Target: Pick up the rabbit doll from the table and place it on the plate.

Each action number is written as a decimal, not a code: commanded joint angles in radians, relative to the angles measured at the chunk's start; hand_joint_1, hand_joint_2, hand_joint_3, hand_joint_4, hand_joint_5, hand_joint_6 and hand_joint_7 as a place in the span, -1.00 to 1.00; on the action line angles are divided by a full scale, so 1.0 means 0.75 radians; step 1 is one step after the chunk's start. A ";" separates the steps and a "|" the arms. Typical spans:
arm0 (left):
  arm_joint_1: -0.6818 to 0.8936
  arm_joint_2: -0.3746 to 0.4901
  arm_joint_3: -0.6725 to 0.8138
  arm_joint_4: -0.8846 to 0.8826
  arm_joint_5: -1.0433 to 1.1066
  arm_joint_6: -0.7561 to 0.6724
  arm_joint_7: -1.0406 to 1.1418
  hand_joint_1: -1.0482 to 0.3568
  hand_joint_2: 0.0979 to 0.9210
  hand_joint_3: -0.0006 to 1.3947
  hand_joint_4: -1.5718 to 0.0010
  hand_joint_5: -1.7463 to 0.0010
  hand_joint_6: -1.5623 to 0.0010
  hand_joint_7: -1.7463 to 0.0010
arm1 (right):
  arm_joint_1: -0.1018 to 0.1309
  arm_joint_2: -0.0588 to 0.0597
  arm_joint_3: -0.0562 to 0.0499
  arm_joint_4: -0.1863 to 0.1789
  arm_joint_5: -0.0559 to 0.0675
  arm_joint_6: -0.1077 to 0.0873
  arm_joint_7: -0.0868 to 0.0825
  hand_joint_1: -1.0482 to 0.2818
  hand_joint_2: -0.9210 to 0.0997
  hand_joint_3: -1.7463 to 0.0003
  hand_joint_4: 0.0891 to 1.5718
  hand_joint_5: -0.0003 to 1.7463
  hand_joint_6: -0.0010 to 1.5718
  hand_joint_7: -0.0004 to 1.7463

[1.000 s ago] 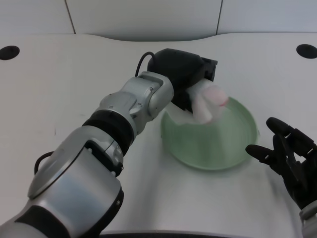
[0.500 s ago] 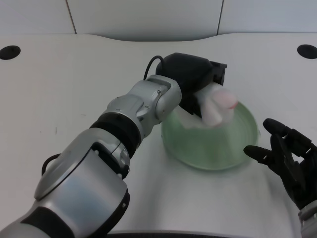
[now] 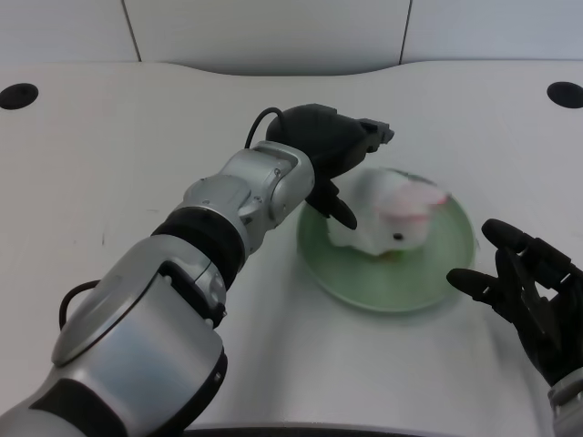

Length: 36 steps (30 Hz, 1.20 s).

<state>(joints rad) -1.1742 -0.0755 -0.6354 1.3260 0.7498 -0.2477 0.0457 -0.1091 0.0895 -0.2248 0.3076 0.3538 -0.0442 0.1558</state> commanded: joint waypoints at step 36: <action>0.610 0.376 0.666 -0.425 -0.765 -0.282 -0.451 -0.47 1.00 -0.52 1.00 0.22 0.91 0.61 | -0.025 -0.014 -0.030 0.012 0.026 0.045 -0.001 0.17 -1.00 0.70 0.13 -0.36 0.34 -0.98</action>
<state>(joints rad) -0.7642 0.1885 -0.1684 1.0565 0.2163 -0.4692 -0.2682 -0.1254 0.0913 -0.2457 0.3213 0.3739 -0.0181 0.1608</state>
